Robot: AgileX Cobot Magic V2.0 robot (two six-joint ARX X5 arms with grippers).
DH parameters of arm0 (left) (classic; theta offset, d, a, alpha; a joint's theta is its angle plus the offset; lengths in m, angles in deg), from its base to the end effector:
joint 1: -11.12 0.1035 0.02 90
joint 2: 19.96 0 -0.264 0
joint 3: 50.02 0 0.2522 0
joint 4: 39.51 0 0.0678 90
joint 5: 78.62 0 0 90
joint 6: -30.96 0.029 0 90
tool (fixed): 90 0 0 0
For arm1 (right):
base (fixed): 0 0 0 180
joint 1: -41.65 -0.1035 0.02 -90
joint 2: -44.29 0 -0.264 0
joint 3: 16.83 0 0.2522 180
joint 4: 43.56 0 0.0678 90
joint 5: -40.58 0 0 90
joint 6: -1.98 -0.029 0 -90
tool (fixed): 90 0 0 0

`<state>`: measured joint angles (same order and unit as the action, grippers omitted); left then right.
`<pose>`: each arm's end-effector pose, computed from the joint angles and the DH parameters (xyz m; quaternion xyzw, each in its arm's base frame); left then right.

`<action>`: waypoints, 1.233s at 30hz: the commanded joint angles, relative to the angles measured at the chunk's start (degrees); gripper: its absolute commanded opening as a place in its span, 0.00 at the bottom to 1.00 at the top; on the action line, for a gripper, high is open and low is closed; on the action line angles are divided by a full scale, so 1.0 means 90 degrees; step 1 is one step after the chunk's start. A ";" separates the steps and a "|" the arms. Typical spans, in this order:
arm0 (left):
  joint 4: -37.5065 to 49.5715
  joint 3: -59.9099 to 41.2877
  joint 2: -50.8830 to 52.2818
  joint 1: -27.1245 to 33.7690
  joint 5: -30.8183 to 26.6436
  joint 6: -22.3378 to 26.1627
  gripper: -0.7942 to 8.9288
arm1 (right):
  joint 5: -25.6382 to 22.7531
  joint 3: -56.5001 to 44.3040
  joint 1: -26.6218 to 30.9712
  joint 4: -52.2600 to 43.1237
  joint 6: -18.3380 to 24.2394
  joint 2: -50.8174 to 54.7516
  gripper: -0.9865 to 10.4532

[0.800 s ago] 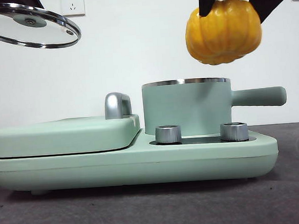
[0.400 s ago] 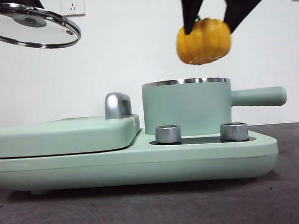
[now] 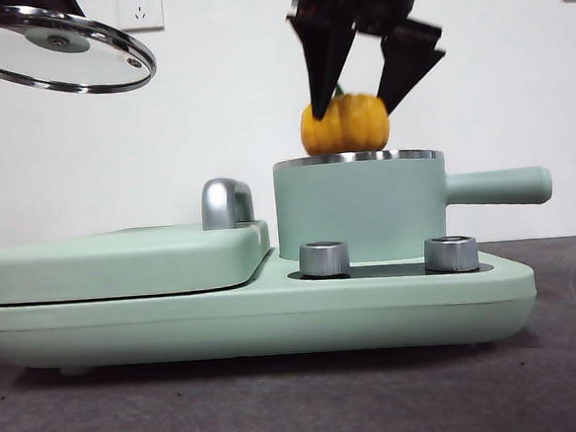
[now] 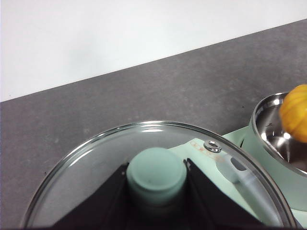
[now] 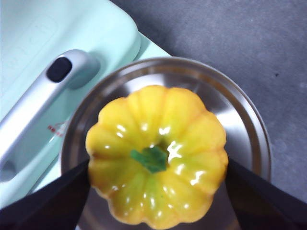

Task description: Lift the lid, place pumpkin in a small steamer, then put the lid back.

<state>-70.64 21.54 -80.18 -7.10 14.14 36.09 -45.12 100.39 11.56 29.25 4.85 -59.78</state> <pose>0.2154 -0.0724 0.3495 0.0664 0.1621 -0.1868 0.9667 0.3265 0.1917 0.3335 -0.1317 0.4783 0.2685 0.8257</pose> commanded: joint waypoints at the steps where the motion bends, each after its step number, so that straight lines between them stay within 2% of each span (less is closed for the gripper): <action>1: 0.0226 0.0109 0.0034 -0.0012 -0.0005 0.0010 0.10 | -0.0007 0.0160 -0.0049 -0.0117 0.0112 -0.0289 0.40; 16: 0.0289 0.0109 0.0034 -0.0012 -0.0005 0.0015 0.10 | 0.0015 0.0160 -0.0061 -0.0476 0.0255 -0.1171 0.40; 27: 0.0357 0.0109 0.0034 -0.0012 -0.0005 0.0010 0.10 | 0.0002 0.0160 -0.0155 -0.0075 0.0257 -0.1379 0.40; 30: 0.0359 0.0109 0.0034 -0.0012 -0.0005 -0.0007 0.10 | 0.0012 0.0160 -0.0155 -0.0036 0.0262 -0.1379 0.47; 37: 0.0357 0.0109 0.0034 -0.0012 -0.0005 -0.0007 0.10 | 0.0017 0.0158 -0.0155 -0.0032 0.0294 -0.1379 0.51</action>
<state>-69.68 21.54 -80.18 -7.10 14.14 36.06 -45.19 100.43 10.88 28.53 6.71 -71.03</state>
